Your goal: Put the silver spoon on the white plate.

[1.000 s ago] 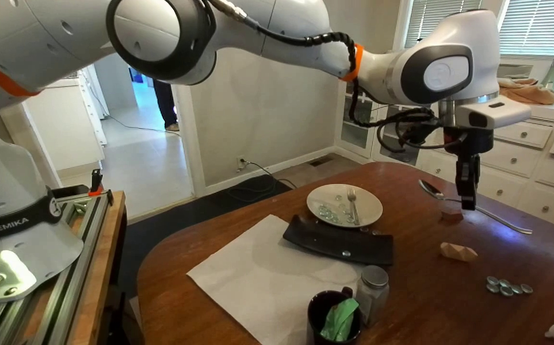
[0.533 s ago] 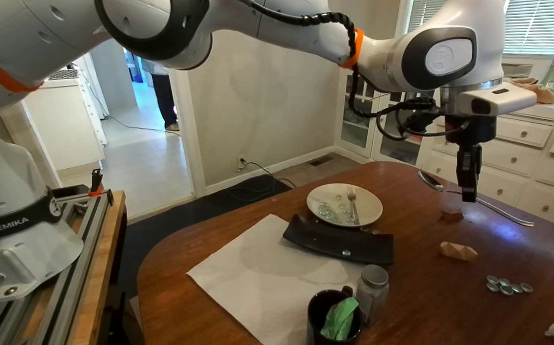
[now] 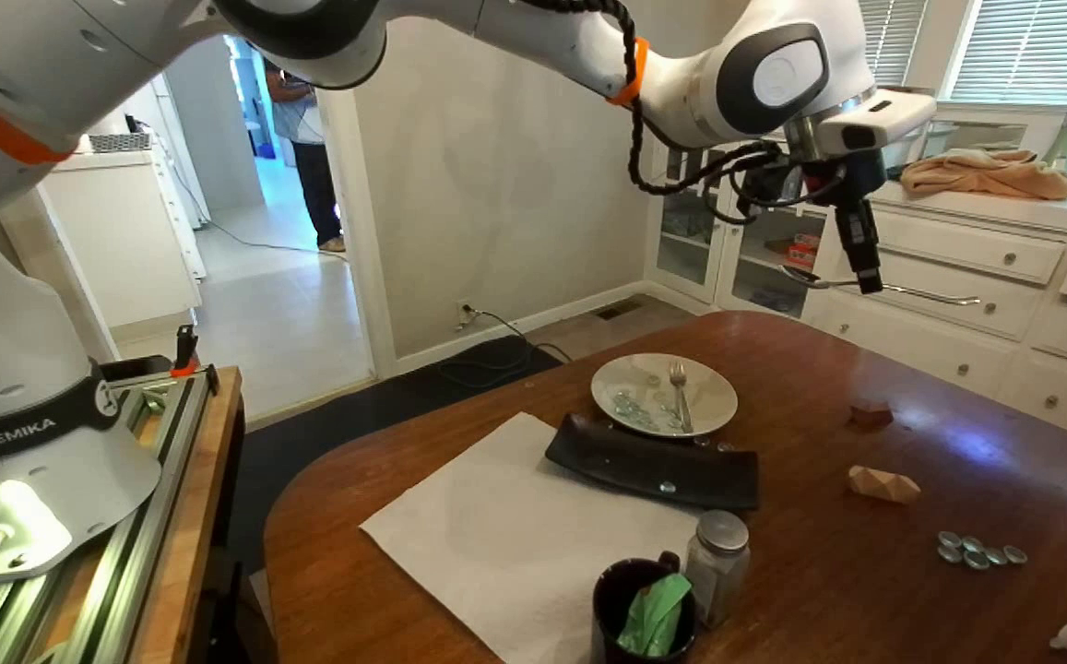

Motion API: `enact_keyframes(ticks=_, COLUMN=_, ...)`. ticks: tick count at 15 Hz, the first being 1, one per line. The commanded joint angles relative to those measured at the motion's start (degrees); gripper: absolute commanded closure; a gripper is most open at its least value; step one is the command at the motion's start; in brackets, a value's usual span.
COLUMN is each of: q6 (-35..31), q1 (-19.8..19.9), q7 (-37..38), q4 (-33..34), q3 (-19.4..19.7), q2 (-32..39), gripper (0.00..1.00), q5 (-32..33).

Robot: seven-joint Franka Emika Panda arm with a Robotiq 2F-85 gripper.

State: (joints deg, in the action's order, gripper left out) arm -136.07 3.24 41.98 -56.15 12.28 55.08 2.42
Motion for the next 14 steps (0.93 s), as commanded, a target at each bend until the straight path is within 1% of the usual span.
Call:
enact_keyframes(ticks=1, q6=-0.36, q1=-2.28, q7=-2.52, q4=-13.23, q3=-0.48, q2=-10.07, gripper=0.97, q5=0.03)
enact_keyframes(ticks=4, q6=2.14, q1=-2.58, q7=-5.35, q4=-20.30, q3=-1.54, q2=-16.18, gripper=0.97, q5=-0.70)
enact_keyframes(ticks=6, q6=2.68, q1=-2.65, q7=-6.50, q4=-25.40, q3=-1.89, q2=-19.78, gripper=0.97, q5=-0.90)
enact_keyframes(ticks=8, q6=0.02, q1=-3.57, q7=-7.01, q4=-30.71, q3=-1.68, q2=-22.15, gripper=0.97, q5=0.14)
enact_keyframes(ticks=9, q6=-0.60, q1=-3.41, q7=-8.00, q4=-33.52, q3=-2.54, q2=-23.81, gripper=0.97, q5=-0.69)
enact_keyframes(ticks=10, q6=-2.10, q1=-4.06, q7=-7.98, q4=-36.27, q3=-2.49, q2=-25.03, gripper=0.97, q5=-0.13)
enact_keyframes(ticks=14, q6=-9.47, q1=-6.96, q7=-6.54, q4=-47.86, q3=-1.40, q2=-29.52, gripper=0.97, q5=2.22)
